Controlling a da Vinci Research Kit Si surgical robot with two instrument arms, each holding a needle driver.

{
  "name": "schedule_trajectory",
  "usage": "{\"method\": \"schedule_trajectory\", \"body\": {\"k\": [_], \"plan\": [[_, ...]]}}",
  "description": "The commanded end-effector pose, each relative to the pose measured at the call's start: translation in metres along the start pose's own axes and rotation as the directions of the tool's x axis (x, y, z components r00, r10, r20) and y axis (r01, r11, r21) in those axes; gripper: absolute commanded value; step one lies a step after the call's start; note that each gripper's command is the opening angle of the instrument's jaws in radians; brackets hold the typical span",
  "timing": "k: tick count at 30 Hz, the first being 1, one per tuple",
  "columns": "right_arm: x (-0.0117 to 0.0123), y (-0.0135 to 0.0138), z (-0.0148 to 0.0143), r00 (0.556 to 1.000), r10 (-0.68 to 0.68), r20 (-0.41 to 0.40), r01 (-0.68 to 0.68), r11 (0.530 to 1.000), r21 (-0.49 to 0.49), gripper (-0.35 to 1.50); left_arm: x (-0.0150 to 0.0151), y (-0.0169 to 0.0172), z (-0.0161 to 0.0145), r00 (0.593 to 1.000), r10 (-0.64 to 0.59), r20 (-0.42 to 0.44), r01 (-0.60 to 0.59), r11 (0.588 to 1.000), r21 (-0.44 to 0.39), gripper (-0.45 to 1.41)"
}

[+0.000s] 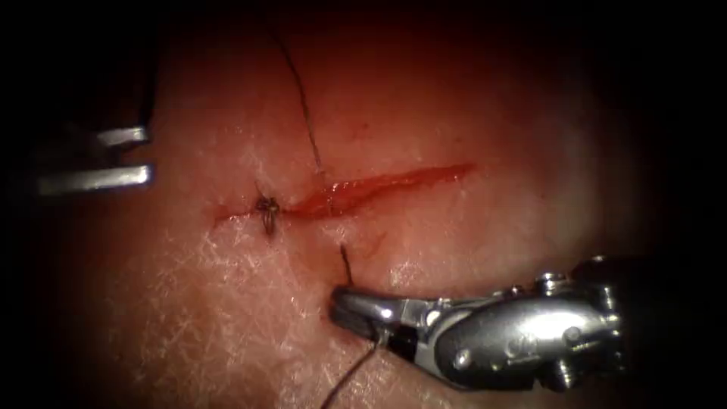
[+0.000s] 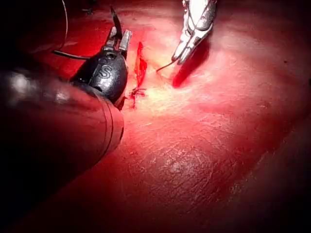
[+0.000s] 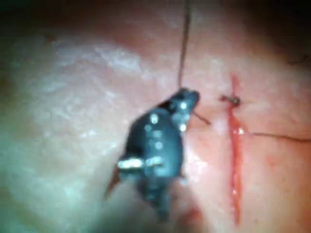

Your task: Wound Closure

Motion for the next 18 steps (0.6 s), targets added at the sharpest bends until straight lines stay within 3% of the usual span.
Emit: {"method": "schedule_trajectory", "body": {"k": [1, 8, 18], "plan": [[0.0007, -0.0017, 0.0001, 1.0, 0.0, -0.006, 0.0, 1.0, 0.011, -0.35, -0.0005, 0.0001, 0.0006, 1.0, 0.0, -0.002, 0.0, 1.0, -0.001, -0.45], [0.0038, -0.0045, -0.0021, 1.0, -0.01, -0.023, 0.011, 0.999, 0.034, -0.35, -0.0005, 0.0001, 0.0006, 1.0, -0.001, -0.002, 0.001, 1.0, -0.001, -0.45], [0.0067, -0.0067, -0.0031, 0.999, -0.018, -0.034, 0.021, 0.997, 0.077, -0.35, -0.0005, 0.0001, 0.0006, 1.0, -0.001, -0.002, 0.001, 1.0, -0.002, -0.45]]}}
